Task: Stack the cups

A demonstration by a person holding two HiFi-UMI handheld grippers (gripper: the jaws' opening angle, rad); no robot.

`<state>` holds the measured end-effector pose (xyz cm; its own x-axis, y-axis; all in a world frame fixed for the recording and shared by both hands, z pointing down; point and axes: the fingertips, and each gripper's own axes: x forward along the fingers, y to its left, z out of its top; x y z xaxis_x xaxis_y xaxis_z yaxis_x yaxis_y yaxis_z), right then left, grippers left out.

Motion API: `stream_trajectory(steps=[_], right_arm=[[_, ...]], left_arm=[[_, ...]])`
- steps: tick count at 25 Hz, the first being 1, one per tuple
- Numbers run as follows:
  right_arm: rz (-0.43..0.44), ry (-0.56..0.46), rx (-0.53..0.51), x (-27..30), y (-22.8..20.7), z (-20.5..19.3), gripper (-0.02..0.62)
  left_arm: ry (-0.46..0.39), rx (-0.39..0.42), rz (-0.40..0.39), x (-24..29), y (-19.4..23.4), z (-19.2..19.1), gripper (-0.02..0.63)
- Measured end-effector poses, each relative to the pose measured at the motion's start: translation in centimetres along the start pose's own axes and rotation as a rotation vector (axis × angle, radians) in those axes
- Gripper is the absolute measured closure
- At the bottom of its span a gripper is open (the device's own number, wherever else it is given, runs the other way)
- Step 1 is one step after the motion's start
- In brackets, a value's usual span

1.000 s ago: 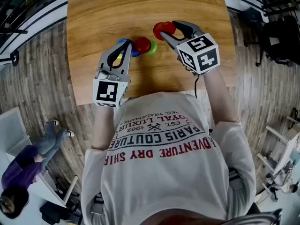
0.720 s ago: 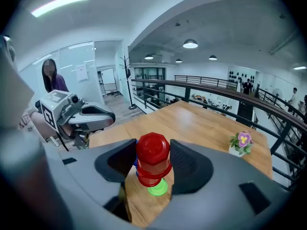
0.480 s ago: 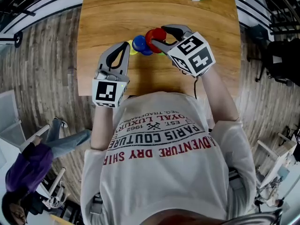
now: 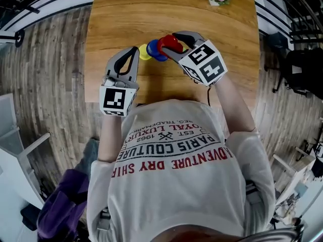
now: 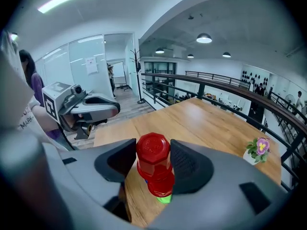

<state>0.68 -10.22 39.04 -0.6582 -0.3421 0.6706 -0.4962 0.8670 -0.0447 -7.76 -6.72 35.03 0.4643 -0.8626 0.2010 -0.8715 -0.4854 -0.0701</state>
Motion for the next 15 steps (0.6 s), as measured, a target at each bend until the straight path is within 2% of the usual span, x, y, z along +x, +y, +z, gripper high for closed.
stream_trajectory(steps=[6, 10, 13, 15], right_arm=[[-0.013, -0.024, 0.003, 0.1, 0.2, 0.2, 0.355], [-0.021, -0.067, 0.037, -0.7, 0.2, 1.0, 0.324], [-0.050, -0.130, 0.054, -1.9, -0.1, 1.9, 0.322], [-0.084, -0.208, 0.073, -3.2, -0.6, 2.8, 0.323]], left_arm=[[-0.010, -0.003, 0.008, -0.1, 0.6, -0.1, 0.589], [-0.013, 0.006, -0.009, -0.1, 0.6, 0.3, 0.589], [-0.018, 0.013, -0.019, 0.1, 0.5, 0.6, 0.589], [-0.031, 0.021, -0.031, 0.4, 0.3, 1.1, 0.589]])
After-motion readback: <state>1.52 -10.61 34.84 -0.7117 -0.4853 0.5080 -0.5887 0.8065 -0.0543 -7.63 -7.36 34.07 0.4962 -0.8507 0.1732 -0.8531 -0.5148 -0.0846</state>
